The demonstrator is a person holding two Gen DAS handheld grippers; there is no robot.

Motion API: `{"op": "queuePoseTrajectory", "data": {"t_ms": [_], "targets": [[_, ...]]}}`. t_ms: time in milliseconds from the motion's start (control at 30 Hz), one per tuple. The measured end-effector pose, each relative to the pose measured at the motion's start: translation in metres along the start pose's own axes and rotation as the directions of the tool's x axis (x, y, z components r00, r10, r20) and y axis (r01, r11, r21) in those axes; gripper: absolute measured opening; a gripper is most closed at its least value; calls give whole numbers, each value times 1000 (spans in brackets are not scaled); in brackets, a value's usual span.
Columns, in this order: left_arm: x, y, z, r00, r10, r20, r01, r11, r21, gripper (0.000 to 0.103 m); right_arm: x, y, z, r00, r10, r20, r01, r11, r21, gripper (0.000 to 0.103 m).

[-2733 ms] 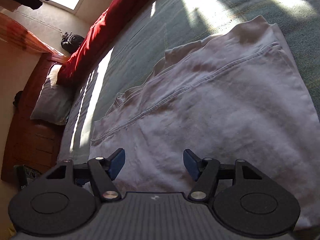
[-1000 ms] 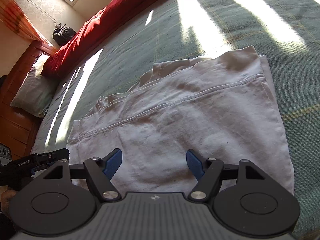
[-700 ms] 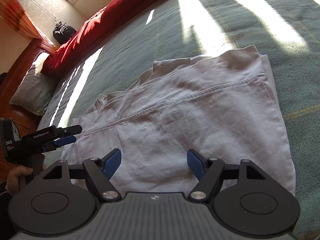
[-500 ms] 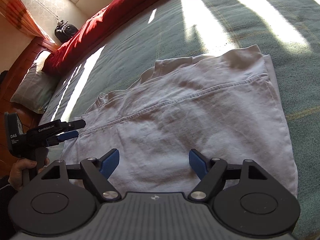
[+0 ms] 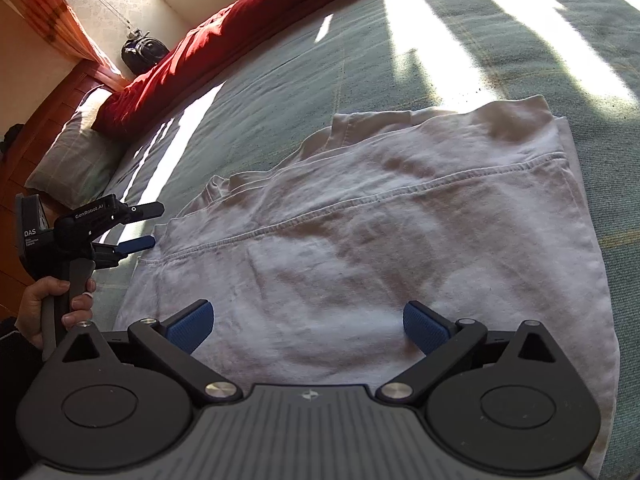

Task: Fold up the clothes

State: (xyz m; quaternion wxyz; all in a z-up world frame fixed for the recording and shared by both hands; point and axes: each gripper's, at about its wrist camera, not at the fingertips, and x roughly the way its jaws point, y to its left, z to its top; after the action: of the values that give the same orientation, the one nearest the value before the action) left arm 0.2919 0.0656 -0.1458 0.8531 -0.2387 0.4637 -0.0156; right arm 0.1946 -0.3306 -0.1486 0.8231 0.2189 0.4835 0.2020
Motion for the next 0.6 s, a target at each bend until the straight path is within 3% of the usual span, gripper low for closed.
{"op": "queuePoseTrajectory", "data": {"t_ms": [133,333,467,600], "targets": [[-9,-8,6,1000,10,-8,-10,1000,28,83,1,0,-1,1000,-1,2,1,1000,-5,103],[-58,-20,0,999,-42,3,42,997,69,83,-2,-2,0,1000,7,9,-7,1000,28,103],[-64,-14,-26,994,-83,-71,85,996,25,84,-6,2,1,1000,-7,-2,7,999,44,103],[-54,0,-55,990,-38,-133,38,999,-2,84,-15,7,-2,1000,-5,-14,6,999,50,103]]}}
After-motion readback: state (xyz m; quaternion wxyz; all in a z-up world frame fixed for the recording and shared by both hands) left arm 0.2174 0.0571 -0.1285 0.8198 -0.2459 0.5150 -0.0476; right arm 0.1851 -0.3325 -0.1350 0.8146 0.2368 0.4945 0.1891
